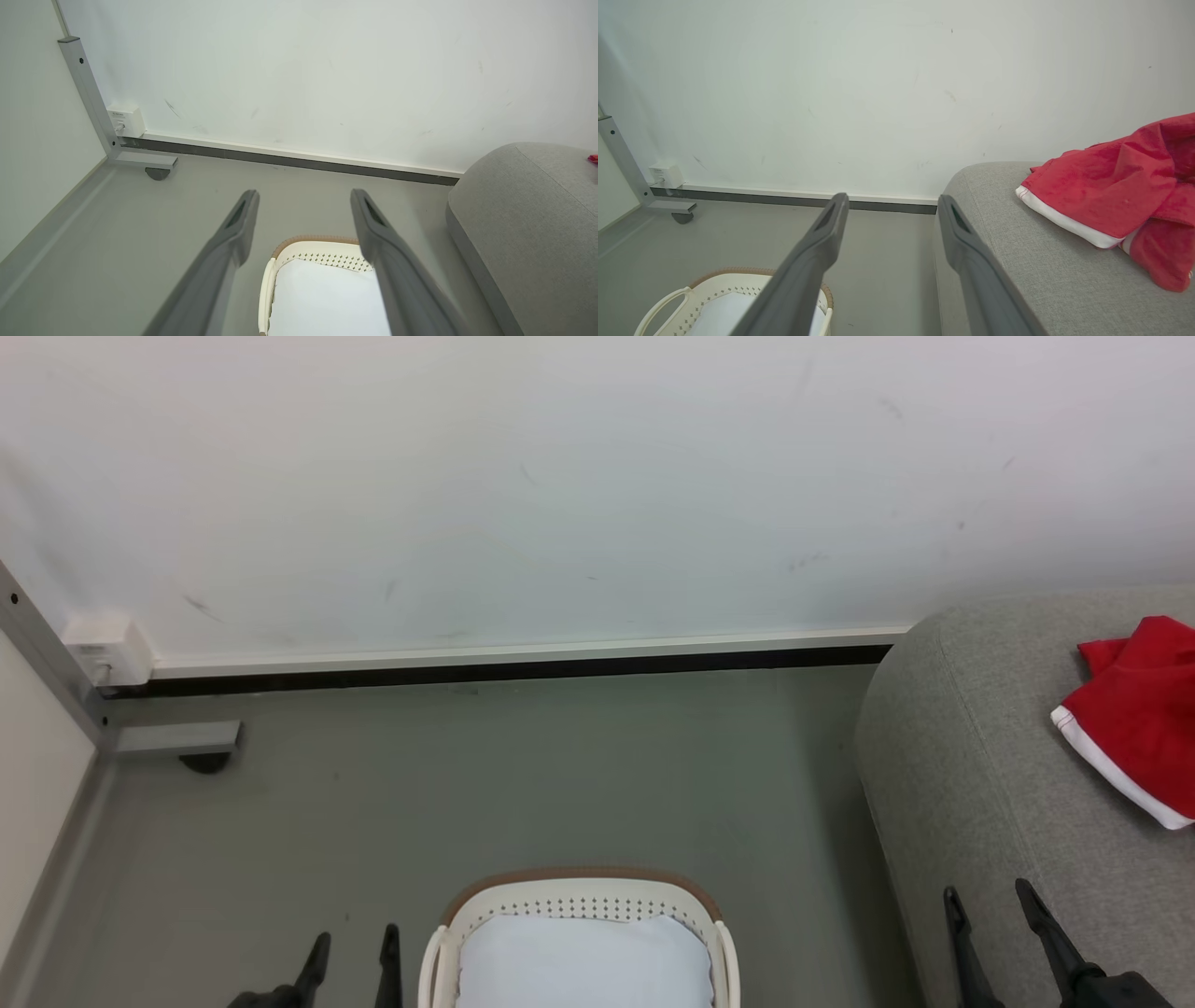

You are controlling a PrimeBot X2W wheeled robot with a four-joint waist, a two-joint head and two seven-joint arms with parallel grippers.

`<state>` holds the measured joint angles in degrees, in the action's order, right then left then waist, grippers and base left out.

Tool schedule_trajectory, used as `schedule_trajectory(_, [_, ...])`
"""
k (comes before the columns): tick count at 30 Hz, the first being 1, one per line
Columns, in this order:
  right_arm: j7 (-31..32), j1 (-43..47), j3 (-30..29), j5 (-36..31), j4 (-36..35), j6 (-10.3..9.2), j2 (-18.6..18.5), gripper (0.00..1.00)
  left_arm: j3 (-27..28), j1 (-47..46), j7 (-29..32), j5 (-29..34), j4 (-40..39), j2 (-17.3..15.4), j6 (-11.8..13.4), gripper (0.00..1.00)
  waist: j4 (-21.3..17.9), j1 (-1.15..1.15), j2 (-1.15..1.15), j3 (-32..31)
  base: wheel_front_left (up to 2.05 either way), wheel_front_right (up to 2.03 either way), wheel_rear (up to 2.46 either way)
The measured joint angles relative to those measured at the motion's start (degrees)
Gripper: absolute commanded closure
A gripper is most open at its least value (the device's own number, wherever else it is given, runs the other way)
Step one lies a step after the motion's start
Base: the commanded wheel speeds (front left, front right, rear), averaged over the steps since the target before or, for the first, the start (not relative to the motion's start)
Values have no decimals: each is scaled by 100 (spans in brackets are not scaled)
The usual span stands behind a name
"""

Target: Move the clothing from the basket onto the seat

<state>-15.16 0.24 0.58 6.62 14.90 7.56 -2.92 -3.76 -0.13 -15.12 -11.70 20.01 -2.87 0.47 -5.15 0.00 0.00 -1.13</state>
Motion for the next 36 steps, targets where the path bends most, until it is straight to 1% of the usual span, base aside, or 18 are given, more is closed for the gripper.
schedule_trajectory(1, [0,0,7,2,2,0,0,100,19,-1,0,-3,18,1,14,100,3,0,0,5,0,0,0])
schedule_trajectory(6, [8,140,22,19,205,0,34,100,-12,109,23,-16,238,35,7,100,9,1,0,9,0,0,0])
schedule_trajectory(8, [65,141,15,198,220,0,49,100,18,110,105,-151,264,40,-3,100,16,1,0,11,0,0,0])
schedule_trajectory(20, [405,97,-97,1540,191,0,54,100,172,60,419,-1449,148,40,-122,100,65,1,0,22,0,0,0])
schedule_trajectory(36, [790,-32,-233,3058,146,0,53,100,347,-72,795,-2887,-26,40,-275,100,130,1,0,38,0,0,0])
